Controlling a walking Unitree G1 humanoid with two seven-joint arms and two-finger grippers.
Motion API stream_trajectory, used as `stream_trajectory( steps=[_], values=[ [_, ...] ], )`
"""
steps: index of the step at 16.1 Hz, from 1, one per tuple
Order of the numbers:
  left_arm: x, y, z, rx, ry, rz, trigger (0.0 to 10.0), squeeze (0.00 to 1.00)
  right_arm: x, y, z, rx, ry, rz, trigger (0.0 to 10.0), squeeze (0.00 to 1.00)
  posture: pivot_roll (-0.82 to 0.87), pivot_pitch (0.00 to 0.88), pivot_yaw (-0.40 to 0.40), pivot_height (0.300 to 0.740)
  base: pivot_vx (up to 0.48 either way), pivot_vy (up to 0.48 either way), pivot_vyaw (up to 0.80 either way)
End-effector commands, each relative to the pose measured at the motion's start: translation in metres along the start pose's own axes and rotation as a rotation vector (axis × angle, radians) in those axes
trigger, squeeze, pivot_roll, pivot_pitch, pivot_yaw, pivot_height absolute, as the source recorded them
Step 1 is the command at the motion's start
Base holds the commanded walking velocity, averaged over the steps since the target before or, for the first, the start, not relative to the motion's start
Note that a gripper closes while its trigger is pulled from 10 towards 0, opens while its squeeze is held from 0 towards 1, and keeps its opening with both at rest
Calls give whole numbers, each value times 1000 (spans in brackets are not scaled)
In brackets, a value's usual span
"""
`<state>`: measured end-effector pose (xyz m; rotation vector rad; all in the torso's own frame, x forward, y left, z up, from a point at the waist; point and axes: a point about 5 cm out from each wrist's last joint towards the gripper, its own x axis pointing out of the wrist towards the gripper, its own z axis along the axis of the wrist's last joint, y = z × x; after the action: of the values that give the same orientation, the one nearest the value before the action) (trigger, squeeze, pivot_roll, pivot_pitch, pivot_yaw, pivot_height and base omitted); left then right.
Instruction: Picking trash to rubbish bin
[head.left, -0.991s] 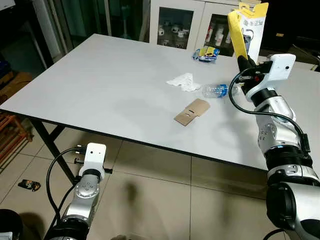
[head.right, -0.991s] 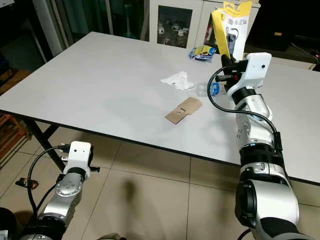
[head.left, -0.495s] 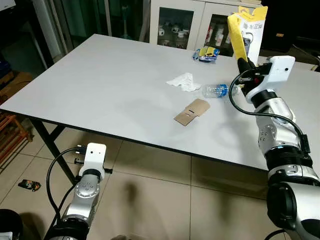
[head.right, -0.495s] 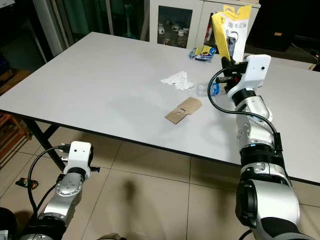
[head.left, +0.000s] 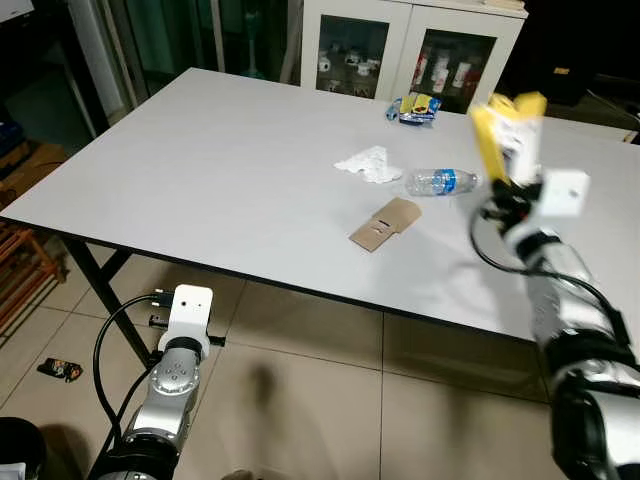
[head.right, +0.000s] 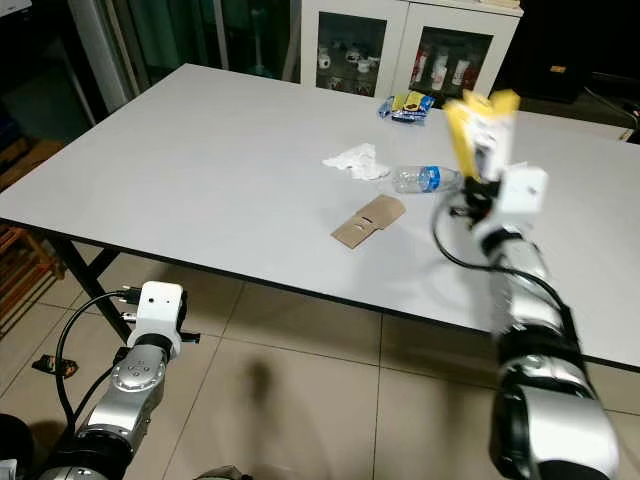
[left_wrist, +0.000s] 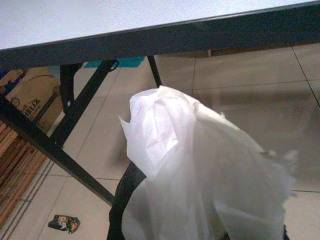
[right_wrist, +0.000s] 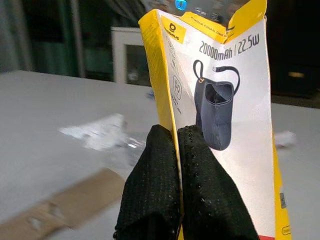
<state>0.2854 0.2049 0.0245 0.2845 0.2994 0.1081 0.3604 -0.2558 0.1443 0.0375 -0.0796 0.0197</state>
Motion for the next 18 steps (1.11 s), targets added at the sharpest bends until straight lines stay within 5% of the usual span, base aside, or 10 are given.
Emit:
stream_trajectory(
  steps=[1, 7, 10, 16, 18],
  values=[
    [0, -4, 0, 0, -1, -15, 10000, 0, -4, -12, 5, -23, -24, -43, 10000, 0, 48, 6, -62, 740, 0, 0, 0],
    [-3, -9, -5, 2, 10, -32, 10000, 0, -23, -47, 35, -238, -155, -213, 10000, 0, 17, 19, -67, 740, 0, 0, 0],
    [-5, -12, -8, 2, 20, -41, 10000, 0, -56, -81, 35, -414, -133, -495, 10000, 0, -6, 29, -71, 740, 0, 0, 0],
    [-6, -15, -10, 2, 26, -51, 10000, 0, -119, -80, -18, -450, 77, -797, 10000, 0, -18, 36, -79, 740, 0, 0, 0],
    [-7, -16, -12, 1, 30, -54, 10000, 0, -153, -76, -40, -430, 211, -942, 10000, 0, -27, 38, -80, 740, 0, 0, 0]
  ],
)
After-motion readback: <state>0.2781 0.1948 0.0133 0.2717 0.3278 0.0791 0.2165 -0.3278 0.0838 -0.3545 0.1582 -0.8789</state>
